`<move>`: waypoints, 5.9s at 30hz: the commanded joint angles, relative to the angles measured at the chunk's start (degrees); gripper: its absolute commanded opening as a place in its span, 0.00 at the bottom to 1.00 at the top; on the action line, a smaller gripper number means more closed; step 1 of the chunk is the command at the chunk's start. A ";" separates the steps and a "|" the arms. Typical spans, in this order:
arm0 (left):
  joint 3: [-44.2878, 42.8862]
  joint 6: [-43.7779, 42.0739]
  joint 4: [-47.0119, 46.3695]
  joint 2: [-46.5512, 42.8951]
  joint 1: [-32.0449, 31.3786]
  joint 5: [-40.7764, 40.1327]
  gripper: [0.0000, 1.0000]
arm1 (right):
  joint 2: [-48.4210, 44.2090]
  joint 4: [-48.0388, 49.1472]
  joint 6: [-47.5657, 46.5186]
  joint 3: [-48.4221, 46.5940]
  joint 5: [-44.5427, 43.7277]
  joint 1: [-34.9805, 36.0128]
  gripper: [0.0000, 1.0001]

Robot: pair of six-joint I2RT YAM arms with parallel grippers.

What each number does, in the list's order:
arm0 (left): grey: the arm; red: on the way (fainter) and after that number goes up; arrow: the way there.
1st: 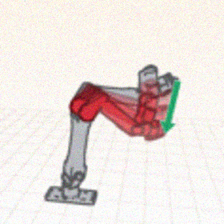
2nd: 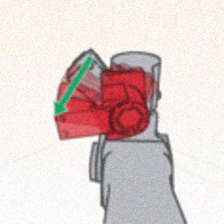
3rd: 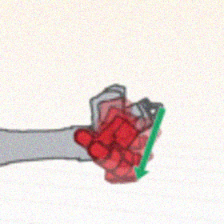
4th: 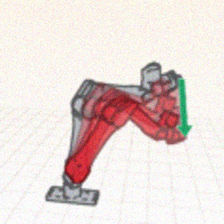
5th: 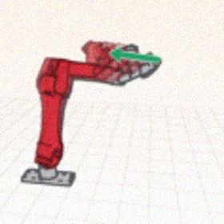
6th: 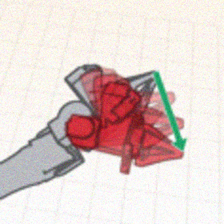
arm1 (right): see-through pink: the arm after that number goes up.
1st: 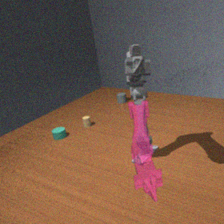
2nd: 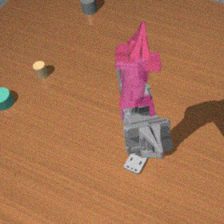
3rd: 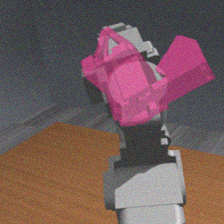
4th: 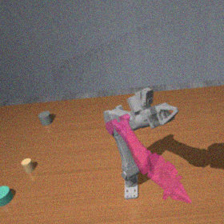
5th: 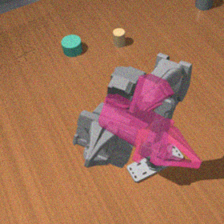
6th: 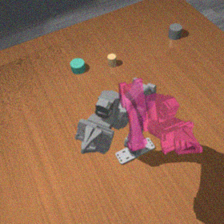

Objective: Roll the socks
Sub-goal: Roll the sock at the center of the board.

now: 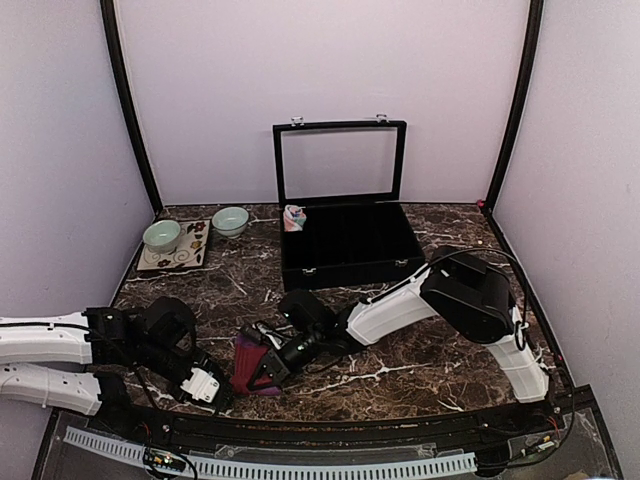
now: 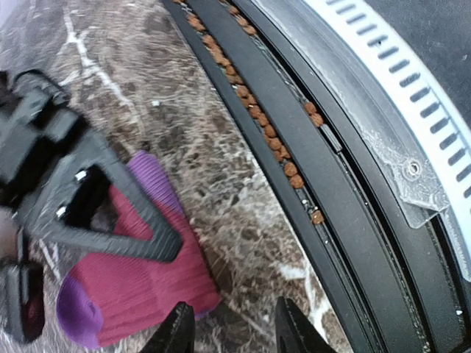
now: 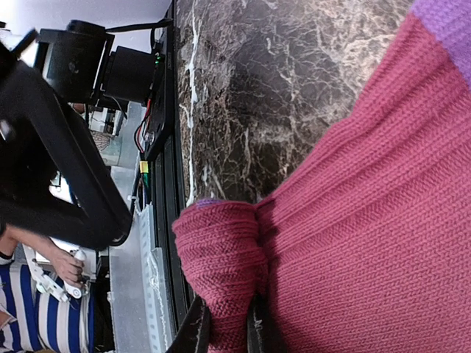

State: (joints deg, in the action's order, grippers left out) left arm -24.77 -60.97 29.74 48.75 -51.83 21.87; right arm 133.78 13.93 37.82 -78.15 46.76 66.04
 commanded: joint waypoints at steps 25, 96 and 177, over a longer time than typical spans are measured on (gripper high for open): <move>5.47 7.54 -20.33 15.91 -9.69 -17.14 0.35 | 8.66 -14.20 6.15 6.74 -8.84 -0.39 0.00; -23.08 9.01 10.99 58.95 12.17 9.16 0.07 | -36.54 11.04 -41.65 32.97 -50.16 13.68 0.81; 11.65 -2.47 -21.08 -4.91 7.37 -5.65 0.55 | 3.37 -16.32 -3.48 0.15 -17.37 1.89 0.00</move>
State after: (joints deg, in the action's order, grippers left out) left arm -15.57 -63.22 19.14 41.39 -41.50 22.85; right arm 131.07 11.27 26.98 -81.49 31.14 67.66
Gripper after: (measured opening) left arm 0.555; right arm 0.107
